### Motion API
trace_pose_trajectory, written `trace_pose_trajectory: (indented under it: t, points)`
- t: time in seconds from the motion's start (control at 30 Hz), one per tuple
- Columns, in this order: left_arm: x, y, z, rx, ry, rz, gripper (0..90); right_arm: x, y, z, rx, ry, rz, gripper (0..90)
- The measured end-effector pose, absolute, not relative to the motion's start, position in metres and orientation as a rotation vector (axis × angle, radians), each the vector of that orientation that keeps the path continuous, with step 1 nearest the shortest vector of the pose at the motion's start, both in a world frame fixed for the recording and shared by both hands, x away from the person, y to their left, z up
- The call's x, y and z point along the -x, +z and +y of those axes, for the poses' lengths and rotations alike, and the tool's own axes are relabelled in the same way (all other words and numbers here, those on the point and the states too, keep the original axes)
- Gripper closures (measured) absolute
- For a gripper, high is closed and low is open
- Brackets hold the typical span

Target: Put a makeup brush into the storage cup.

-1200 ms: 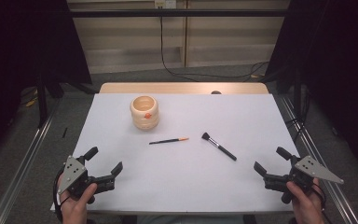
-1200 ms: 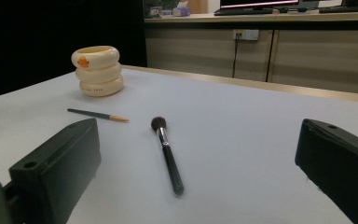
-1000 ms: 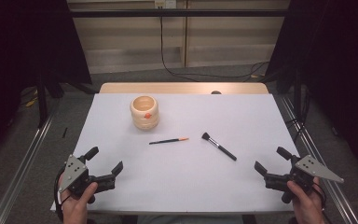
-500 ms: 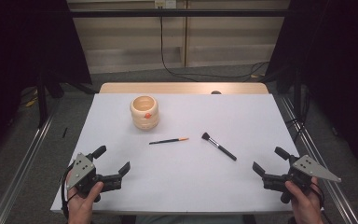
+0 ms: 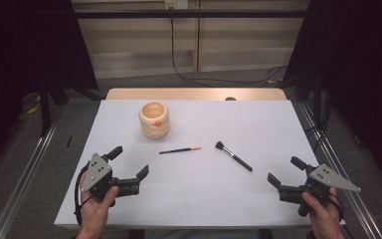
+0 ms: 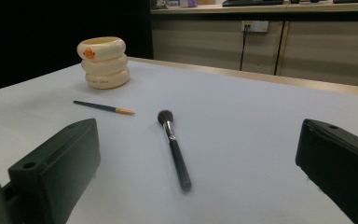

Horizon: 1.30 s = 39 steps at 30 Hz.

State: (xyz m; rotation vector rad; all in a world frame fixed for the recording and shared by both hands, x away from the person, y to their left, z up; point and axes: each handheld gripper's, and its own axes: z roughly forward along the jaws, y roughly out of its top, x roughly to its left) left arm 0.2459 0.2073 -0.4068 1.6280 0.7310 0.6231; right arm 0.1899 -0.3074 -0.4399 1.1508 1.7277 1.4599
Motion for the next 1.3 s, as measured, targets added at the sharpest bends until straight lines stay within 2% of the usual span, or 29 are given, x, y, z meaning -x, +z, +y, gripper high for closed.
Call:
trace_pose_trajectory:
  t: [0.33, 0.67, 0.8, 1.3]
  points:
    - [-0.269, -0.408, 0.201, -1.639, 0.552, 0.705, 0.8, -0.192, -0.440, -0.306, -1.143, 1.459, 1.741, 0.0]
    - [-0.277, -0.389, 0.183, -1.593, 0.528, 0.657, 0.6, -0.194, -0.441, -0.305, -1.152, 1.472, 1.737, 0.0]
    - [-0.285, -0.386, 0.177, -1.599, 0.482, 0.634, 0.5, -0.193, -0.440, -0.305, -1.153, 1.471, 1.732, 0.0]
    - [-0.308, -0.376, 0.153, -1.620, 0.482, 0.585, 1.0, -0.193, -0.440, -0.306, -1.155, 1.480, 1.731, 0.0]
